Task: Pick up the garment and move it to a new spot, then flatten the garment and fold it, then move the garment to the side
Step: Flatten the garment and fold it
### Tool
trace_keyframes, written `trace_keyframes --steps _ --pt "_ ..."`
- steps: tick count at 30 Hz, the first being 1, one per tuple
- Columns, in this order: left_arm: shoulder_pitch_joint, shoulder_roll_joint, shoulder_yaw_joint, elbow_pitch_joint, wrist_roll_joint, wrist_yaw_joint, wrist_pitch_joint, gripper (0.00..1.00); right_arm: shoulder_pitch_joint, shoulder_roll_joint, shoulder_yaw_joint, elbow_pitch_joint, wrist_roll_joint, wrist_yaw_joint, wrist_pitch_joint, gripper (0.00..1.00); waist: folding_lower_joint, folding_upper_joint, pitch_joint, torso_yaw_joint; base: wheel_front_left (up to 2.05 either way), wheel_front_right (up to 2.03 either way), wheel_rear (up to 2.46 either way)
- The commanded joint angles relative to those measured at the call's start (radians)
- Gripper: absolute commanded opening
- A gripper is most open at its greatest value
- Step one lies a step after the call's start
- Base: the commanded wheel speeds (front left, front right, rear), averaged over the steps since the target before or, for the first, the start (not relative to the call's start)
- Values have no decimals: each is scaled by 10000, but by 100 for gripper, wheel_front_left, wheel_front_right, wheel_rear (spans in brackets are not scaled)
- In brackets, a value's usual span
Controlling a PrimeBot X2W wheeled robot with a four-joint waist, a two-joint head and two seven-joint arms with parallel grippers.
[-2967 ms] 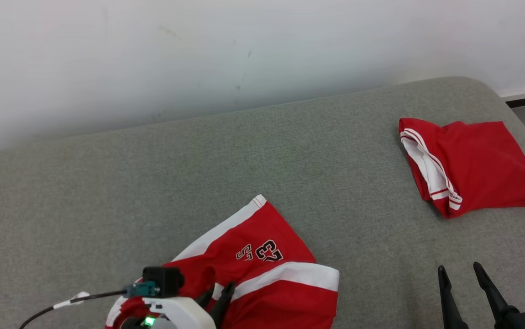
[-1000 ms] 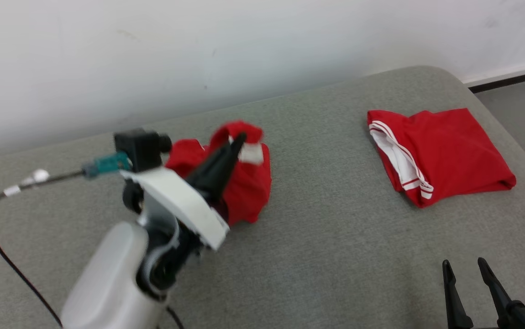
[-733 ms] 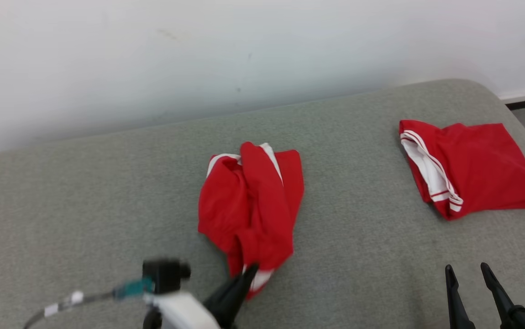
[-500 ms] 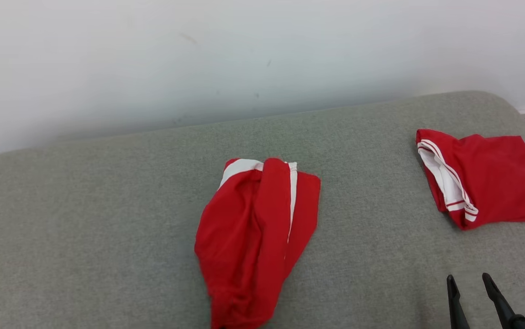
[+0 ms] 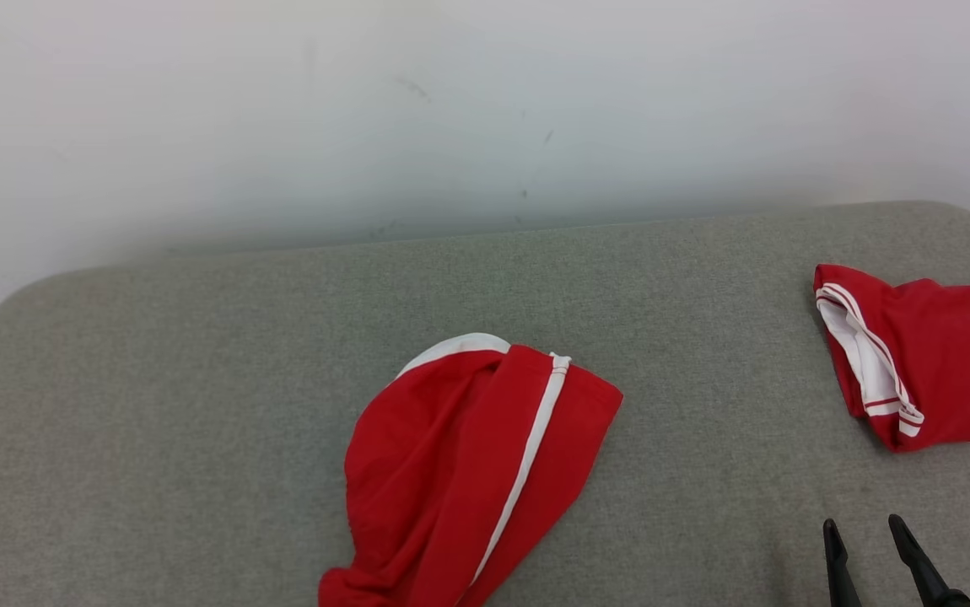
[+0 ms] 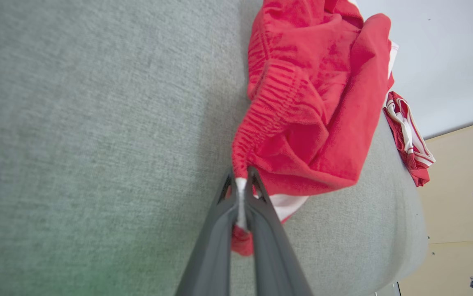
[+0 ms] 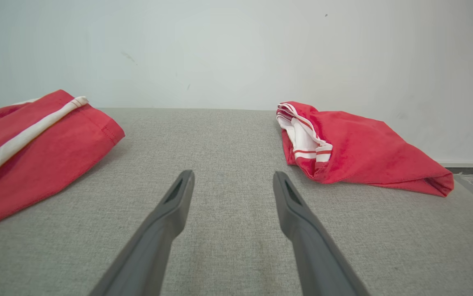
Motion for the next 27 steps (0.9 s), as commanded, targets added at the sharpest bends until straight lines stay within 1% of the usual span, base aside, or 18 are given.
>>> trace_keyframes --steps 1,2,3,6,10,12,14,17,19,21,23,25,27 --pt "31 129 14 46 -100 -50 -25 45 92 -29 -16 29 -23 -26 8 100 0 0 -23 11 0 0 0" --pt "71 180 67 78 -107 -68 -82 85 111 -29 4 39 -10 -26 8 100 0 0 -38 16 0 0 0" --pt "123 223 131 107 -172 -78 -114 100 138 -29 24 51 7 -26 8 100 0 0 -62 16 0 0 0" --pt "261 513 348 28 -117 95 -176 100 208 -29 67 59 43 -26 8 100 0 0 -118 -8 0 0 0" --pt "545 1087 612 -295 49 528 -26 100 222 -31 20 11 20 -26 8 100 0 0 -144 -64 0 0 0" --pt "564 1480 986 -568 348 1034 -304 100 204 -28 -10 -23 -37 -26 8 100 0 0 -142 -128 0 0 0" --pt "416 1638 1332 -966 697 1637 -759 100 160 -29 -35 -62 -60 -26 8 100 0 0 -121 -201 0 0 0" --pt "50 1627 1462 -1987 1141 2057 -1115 100 107 -32 -6 -82 -85 -26 8 100 0 0 -96 -370 0 0 0" --pt "-295 1591 1169 -2654 1549 2173 -1036 100 51 -29 29 -89 -59 -26 8 100 0 0 -43 -527 0 0 0" --pt "-817 1452 689 -3114 1878 2179 -784 100 -49 -29 102 -94 5 -26 8 100 0 0 52 -726 0 0 0" --pt "-1430 1227 194 -3311 2172 2165 -446 100 -121 -31 172 -96 57 -26 8 100 0 0 166 -942 0 0 0" --pt "-2103 1115 -277 -3181 2518 2163 -71 100 -232 -29 246 -99 136 -26 8 100 0 0 303 -1201 0 0 0" --pt "-2705 755 -618 -2844 2671 2224 285 100 -343 -28 302 -115 221 -26 8 100 0 0 470 -1466 0 0 0"
